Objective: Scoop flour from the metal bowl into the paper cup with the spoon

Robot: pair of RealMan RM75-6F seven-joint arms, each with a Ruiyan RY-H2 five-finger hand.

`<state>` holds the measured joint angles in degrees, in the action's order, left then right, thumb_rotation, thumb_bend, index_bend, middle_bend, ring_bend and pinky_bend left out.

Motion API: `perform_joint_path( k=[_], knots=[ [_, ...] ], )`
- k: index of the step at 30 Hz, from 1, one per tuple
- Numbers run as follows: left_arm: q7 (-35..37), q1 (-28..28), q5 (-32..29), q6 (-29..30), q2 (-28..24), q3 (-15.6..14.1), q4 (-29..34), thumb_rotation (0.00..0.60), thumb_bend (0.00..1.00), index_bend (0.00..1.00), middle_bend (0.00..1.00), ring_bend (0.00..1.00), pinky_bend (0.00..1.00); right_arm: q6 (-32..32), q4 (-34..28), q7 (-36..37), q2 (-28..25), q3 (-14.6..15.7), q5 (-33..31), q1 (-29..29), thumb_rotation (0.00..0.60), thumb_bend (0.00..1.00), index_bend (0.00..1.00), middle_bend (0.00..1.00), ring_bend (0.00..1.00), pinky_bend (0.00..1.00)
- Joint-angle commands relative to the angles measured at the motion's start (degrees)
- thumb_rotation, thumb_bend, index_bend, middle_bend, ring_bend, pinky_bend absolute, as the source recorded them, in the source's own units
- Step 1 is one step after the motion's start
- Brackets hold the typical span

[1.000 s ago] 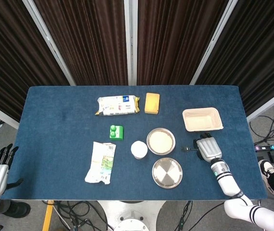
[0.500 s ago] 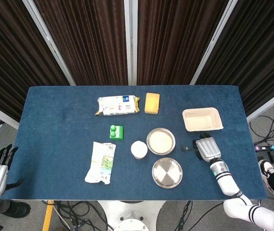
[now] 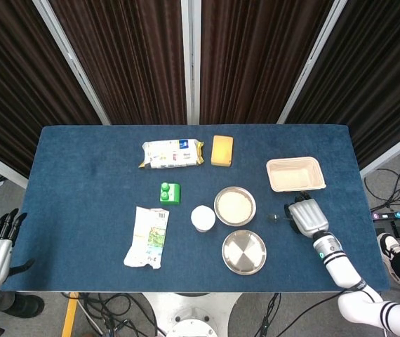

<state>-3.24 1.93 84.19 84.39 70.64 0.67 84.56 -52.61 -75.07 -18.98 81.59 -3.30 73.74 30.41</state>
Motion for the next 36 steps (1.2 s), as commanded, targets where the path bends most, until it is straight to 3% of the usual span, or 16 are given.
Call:
perform_joint_path(
  k=[1, 7, 14, 23, 36],
  knots=[
    [0.1, -0.1, 0.3, 0.4, -0.1, 0.0, -0.1, 0.6, 0.0, 0.11, 0.05, 0.01, 0.0, -0.1, -7.7, -3.8, -6.4, 0.3, 1.1, 0.9, 0.6, 0.37, 0.59, 0.59, 0.28, 0.15],
    [0.2, -0.2, 0.6, 1.0, 0.1, 0.0, -0.5, 0.6, 0.0, 0.11, 0.05, 0.01, 0.0, 3.9, -15.5, -10.0, -13.2, -2.0, -1.2, 5.6, 0.6, 0.37, 0.6, 0.59, 0.28, 0.15],
    [-0.7, -0.1, 0.6, 1.1, -0.4, 0.3, 0.9, 0.6, 0.0, 0.11, 0.05, 0.01, 0.0, 11.5, -16.0, -20.2, -12.7, -3.6, -9.5, 13.8, 0.6, 0.37, 0.6, 0.6, 0.28, 0.15],
    [-0.9, -0.3, 0.7, 1.1, -0.3, -0.1, 0.8, 0.6, 0.0, 0.11, 0.05, 0.01, 0.0, 14.0, -12.0, -35.7, -6.0, -0.2, -23.1, 24.3, 0.6, 0.37, 0.6, 0.59, 0.28, 0.15],
    [0.5, -0.8, 0.2, 0.8, 0.4, -0.4, -0.5, 0.6, 0.0, 0.11, 0.05, 0.01, 0.0, 11.4, -8.7, -45.6, 0.4, 5.4, -34.2, 33.7, 0.6, 0.37, 0.61, 0.59, 0.28, 0.15]
  ],
)
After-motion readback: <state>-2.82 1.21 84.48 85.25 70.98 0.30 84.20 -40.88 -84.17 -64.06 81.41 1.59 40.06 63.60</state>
